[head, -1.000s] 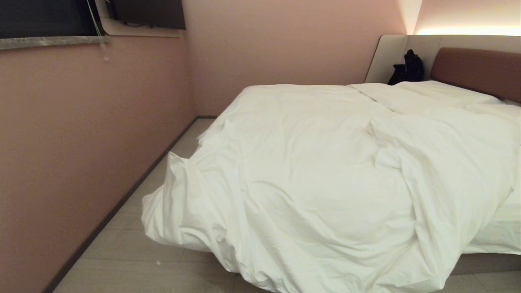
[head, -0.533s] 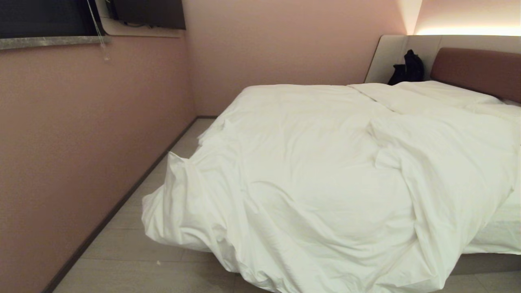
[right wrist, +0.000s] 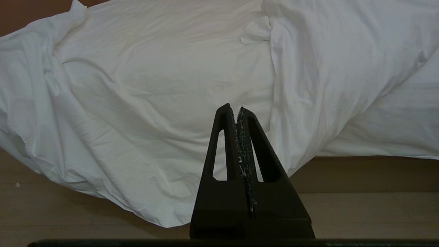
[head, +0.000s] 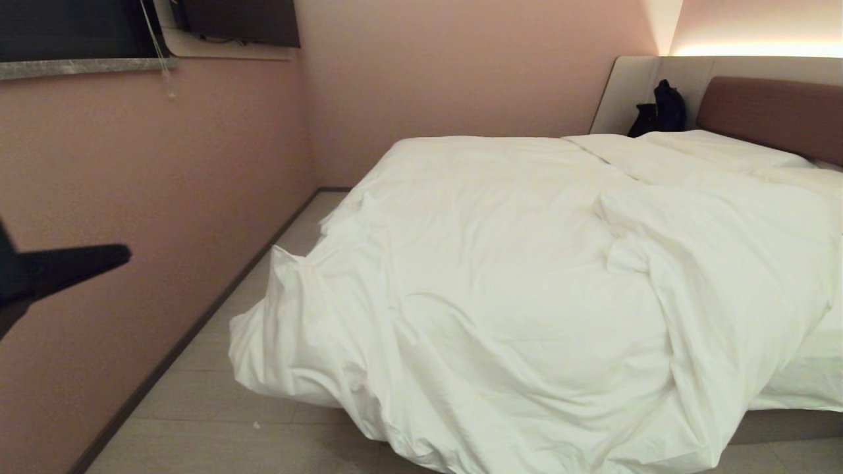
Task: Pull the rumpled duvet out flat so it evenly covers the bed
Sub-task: Flatten the corners of the folded blanket
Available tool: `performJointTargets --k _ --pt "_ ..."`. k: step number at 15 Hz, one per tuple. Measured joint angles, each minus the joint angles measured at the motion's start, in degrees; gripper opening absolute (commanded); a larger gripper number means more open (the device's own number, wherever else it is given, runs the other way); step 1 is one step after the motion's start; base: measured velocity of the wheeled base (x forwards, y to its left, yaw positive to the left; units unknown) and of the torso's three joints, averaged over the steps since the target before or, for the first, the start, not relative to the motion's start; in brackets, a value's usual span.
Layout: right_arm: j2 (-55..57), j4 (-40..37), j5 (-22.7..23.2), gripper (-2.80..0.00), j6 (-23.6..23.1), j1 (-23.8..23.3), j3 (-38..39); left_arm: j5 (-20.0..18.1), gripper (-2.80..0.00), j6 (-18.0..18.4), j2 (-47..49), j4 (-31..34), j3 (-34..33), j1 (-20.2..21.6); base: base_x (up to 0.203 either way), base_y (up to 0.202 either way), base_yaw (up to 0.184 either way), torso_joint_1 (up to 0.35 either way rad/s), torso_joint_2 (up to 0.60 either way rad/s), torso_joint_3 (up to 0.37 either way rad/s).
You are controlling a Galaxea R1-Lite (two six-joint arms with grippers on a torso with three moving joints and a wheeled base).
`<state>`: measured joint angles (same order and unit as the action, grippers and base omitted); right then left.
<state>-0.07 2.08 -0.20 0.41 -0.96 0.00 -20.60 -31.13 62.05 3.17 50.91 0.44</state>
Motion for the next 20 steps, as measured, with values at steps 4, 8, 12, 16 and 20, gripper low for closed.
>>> performJointTargets --k 4,8,12,16,20 --pt "0.0 -0.02 0.01 -2.8 0.05 0.0 0.0 -1.6 -2.8 -10.02 23.71 0.66 18.44 -0.45 0.0 0.0 0.0 0.0 0.0 0.0" --pt "0.0 -0.02 0.02 -2.8 0.0 0.0 0.0 -1.55 -2.8 -17.33 38.07 5.63 30.99 -0.73 0.0 0.0 0.0 0.0 0.0 0.0" --pt "0.0 0.0 0.02 -2.8 0.07 0.0 0.0 2.92 -2.8 -19.12 45.3 14.58 38.9 -0.73 0.0 0.0 0.0 0.0 0.0 0.0" --pt "0.0 0.0 0.01 -2.8 0.07 0.0 0.0 4.4 -2.8 -19.43 48.3 16.71 41.74 -0.71 0.0 0.0 0.0 0.0 0.0 0.0" --pt "0.0 0.0 0.02 -2.8 0.05 0.0 0.0 4.51 -2.8 -20.61 50.9 18.43 44.54 -0.71 0.0 0.0 0.0 0.0 0.0 0.0"
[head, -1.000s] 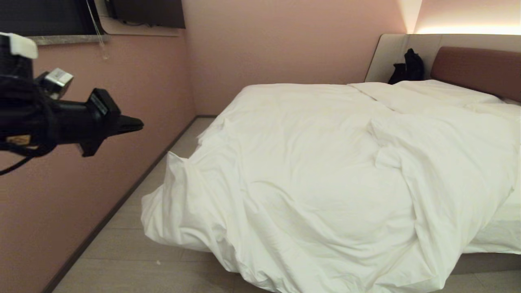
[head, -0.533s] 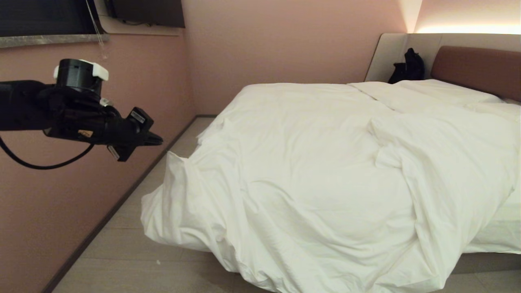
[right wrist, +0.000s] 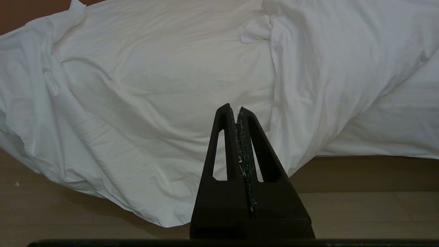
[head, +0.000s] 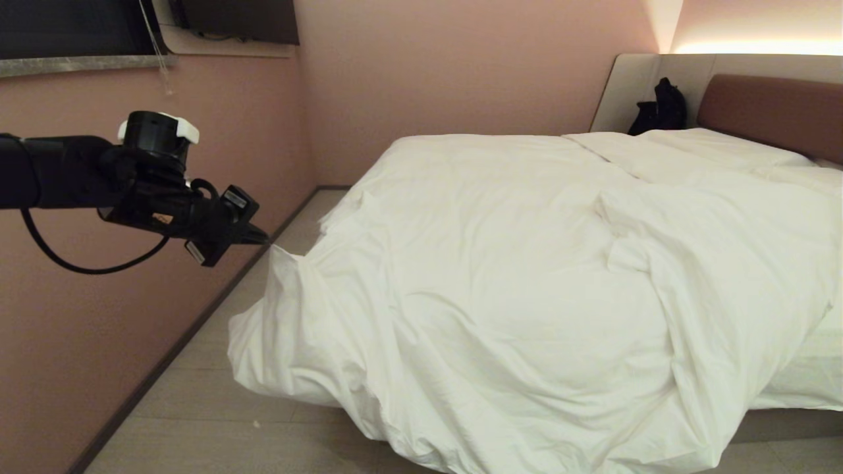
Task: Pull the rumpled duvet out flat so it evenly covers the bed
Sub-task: Flatten the corners of the folded blanket
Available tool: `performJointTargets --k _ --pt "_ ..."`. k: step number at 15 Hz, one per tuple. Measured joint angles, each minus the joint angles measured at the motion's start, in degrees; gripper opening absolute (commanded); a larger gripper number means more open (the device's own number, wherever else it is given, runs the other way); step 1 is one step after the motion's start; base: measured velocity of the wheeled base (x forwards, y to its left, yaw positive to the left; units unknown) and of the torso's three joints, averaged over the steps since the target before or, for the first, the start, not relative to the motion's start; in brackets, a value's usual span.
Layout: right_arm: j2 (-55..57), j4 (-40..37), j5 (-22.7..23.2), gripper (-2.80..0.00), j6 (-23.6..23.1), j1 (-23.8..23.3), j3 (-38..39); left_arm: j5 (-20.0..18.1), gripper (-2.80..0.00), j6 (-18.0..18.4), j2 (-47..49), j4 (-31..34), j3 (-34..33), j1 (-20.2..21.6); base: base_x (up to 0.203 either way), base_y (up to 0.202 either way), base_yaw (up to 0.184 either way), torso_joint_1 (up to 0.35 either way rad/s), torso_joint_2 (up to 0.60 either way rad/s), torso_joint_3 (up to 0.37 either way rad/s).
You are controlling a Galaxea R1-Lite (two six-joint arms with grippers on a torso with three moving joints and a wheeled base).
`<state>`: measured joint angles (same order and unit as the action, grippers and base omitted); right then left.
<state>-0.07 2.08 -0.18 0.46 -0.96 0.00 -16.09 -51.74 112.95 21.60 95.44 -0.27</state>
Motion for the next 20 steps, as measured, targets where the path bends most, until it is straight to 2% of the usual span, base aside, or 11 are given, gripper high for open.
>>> performJointTargets --k 5,8,9,20 --pt "0.0 0.01 0.0 -2.8 0.01 0.0 0.0 0.09 -2.8 -2.52 2.13 -0.04 1.47 -0.06 0.0 0.0 0.0 0.0 0.0 0.0" --pt "0.0 0.0 0.02 -2.8 0.0 0.0 0.0 0.05 -2.8 -3.88 3.69 2.4 4.3 -0.11 0.0 0.0 0.0 0.0 0.0 0.0" --pt "0.0 0.0 0.02 -2.8 -0.02 0.0 0.0 0.02 0.0 -4.52 4.22 2.57 5.0 -0.24 0.0 0.0 0.0 0.0 0.0 0.0" --pt "0.0 0.0 -0.01 -2.8 0.02 0.0 0.0 0.09 0.0 -6.3 10.25 2.67 9.42 -0.44 0.0 0.0 0.0 0.0 0.0 0.0"
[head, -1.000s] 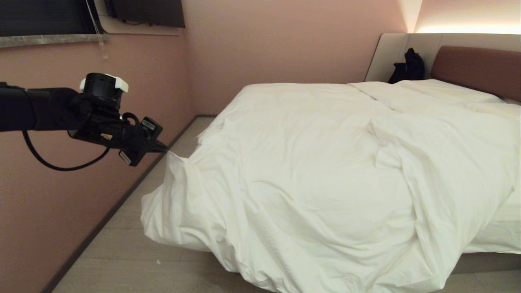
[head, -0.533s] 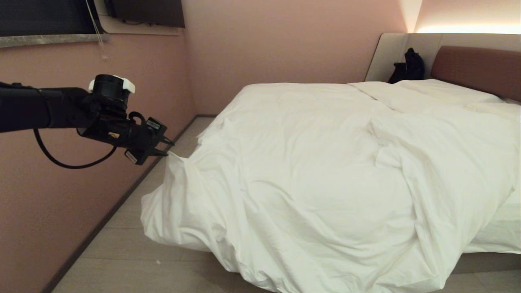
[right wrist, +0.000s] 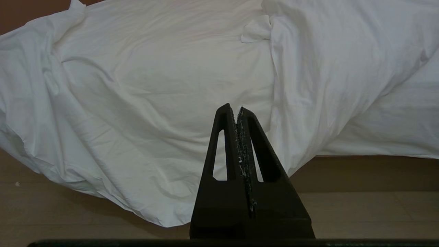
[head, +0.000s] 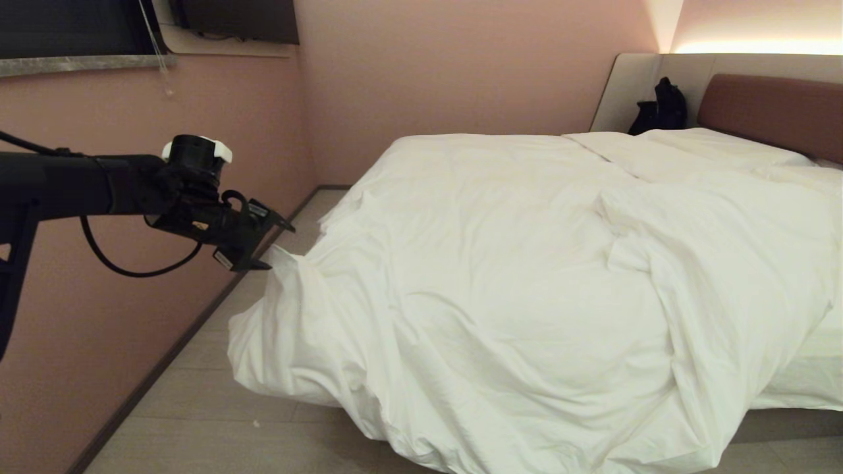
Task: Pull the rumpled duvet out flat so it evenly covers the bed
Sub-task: Flatten the corners of the folded blanket
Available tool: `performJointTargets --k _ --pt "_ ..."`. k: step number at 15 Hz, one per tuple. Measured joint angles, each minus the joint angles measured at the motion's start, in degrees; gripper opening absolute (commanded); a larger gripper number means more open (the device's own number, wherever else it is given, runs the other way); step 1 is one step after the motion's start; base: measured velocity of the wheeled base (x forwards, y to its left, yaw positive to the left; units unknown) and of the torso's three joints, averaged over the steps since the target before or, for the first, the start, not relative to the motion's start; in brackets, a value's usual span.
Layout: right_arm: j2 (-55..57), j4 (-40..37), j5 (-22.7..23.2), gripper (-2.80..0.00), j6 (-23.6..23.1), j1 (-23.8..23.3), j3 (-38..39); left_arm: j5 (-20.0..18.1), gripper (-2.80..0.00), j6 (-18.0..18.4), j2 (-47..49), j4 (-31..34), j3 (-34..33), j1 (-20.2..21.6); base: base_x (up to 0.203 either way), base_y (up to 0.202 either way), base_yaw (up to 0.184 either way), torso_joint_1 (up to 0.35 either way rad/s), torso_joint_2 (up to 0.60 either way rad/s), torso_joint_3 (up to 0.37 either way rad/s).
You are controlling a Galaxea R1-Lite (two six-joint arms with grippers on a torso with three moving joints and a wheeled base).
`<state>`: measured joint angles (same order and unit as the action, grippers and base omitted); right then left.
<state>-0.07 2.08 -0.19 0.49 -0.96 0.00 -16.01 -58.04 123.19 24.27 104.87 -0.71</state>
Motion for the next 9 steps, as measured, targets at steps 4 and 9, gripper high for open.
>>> performJointTargets --k 4,9 --pt "0.0 0.0 0.04 -2.8 -0.05 0.0 0.0 0.34 0.0 -0.01 2.53 0.53 1.36 -0.06 0.0 0.0 0.0 0.0 0.0 0.0" --pt "0.0 0.02 0.01 -2.8 -0.02 0.0 0.0 2.1 0.0 0.1 5.36 1.08 2.8 -0.26 0.0 0.0 0.0 0.0 0.0 0.0"
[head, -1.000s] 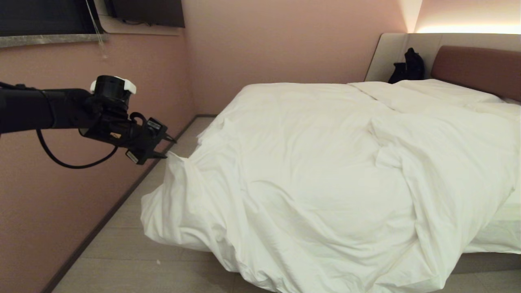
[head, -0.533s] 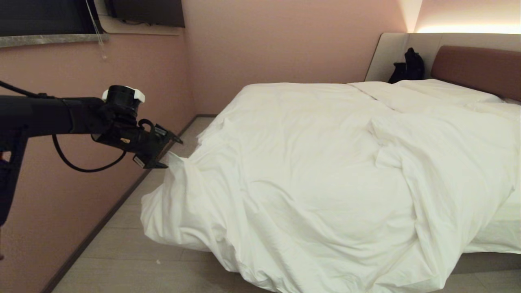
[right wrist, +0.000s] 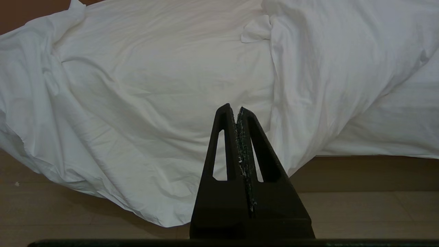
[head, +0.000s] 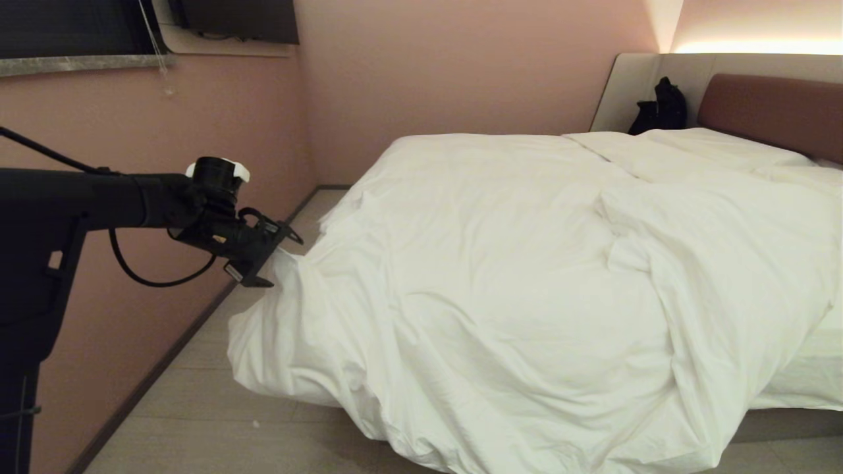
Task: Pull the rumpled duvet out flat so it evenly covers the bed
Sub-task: Flatten the corners of the folded blanket
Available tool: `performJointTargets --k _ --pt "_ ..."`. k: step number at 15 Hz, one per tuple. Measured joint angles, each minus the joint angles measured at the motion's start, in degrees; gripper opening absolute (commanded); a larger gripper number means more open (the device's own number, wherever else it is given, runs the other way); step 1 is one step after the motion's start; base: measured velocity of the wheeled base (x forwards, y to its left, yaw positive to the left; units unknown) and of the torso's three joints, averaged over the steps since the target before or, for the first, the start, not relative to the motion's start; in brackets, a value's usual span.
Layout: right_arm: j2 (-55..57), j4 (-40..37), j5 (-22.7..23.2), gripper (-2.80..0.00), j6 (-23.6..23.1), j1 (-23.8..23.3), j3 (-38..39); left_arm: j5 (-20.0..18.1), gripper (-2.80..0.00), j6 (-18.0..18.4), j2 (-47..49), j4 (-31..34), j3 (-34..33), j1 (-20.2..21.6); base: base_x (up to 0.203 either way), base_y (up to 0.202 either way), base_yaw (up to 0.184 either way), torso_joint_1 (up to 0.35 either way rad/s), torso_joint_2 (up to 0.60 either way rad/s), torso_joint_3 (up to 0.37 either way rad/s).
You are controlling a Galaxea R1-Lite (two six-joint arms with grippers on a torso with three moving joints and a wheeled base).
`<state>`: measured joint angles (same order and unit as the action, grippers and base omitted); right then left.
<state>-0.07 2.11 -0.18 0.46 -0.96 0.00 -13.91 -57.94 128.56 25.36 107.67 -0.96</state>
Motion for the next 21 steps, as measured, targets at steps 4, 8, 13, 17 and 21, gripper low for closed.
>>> performJointTargets --k 4,8,13,17,21 --pt "0.0 -0.03 0.0 -2.8 0.0 0.0 0.0 0.02 0.0 -0.02 0.43 0.0 0.11 0.0 0.0 0.0 0.0 0.0 0.0 0.0" --pt "0.0 -0.02 0.0 -2.8 0.0 0.0 0.0 0.02 0.0 0.0 0.43 0.09 0.1 0.0 0.0 0.0 0.0 0.0 0.0 0.0" --pt "0.0 -0.02 0.0 -2.8 0.0 0.0 0.0 0.02 -2.8 0.0 0.43 0.44 0.07 0.0 0.0 0.0 0.0 0.0 0.0 0.0" --pt "0.0 0.0 0.02 -2.8 -0.02 0.0 0.0 -0.04 -2.8 0.0 0.3 0.44 0.07 0.0 0.0 0.0 0.0 0.0 0.0 0.0" --pt "0.0 -0.02 0.0 -2.8 0.0 0.0 0.0 -0.06 -2.8 0.0 0.19 0.45 0.0 0.0 0.0 0.0 0.0 0.0 0.0 0.0"
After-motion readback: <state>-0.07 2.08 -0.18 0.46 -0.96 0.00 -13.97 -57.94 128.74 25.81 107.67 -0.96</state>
